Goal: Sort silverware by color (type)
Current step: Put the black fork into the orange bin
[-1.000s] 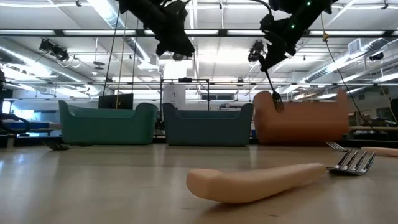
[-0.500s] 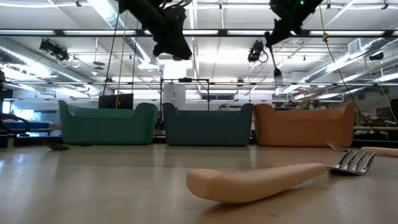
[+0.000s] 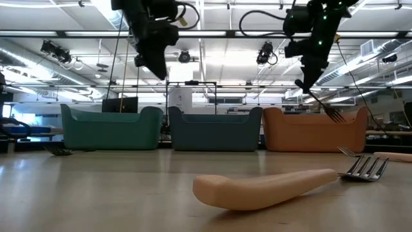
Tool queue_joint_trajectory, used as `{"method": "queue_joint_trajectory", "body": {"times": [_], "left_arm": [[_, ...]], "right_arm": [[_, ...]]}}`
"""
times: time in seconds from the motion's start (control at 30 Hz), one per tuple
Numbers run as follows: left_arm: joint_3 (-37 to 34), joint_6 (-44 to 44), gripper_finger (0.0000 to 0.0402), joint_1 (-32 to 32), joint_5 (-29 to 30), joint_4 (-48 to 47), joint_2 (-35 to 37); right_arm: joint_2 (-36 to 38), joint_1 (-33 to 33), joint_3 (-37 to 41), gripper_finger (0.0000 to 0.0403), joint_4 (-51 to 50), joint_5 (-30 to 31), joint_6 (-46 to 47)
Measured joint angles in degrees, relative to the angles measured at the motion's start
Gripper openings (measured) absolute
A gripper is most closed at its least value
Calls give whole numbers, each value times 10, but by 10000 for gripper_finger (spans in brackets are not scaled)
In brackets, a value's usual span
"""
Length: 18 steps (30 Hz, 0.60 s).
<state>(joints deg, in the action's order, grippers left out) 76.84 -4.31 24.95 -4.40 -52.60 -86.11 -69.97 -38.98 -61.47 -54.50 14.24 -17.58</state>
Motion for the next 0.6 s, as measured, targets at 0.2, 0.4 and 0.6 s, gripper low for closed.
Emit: {"method": "queue_joint_trajectory", "body": {"times": [0.2, 0.4, 0.6], "left_arm": [[0, 0, 107, 0, 21, -59, 0], [0, -25, 107, 0, 24, -64, 0], [0, -28, 107, -1, 24, -65, 0]], "right_arm": [[-13, 3, 5, 22, 12, 36, 0], [-13, 4, 5, 24, 26, 23, 37], [-13, 4, 5, 49, 22, 22, 39]]}}
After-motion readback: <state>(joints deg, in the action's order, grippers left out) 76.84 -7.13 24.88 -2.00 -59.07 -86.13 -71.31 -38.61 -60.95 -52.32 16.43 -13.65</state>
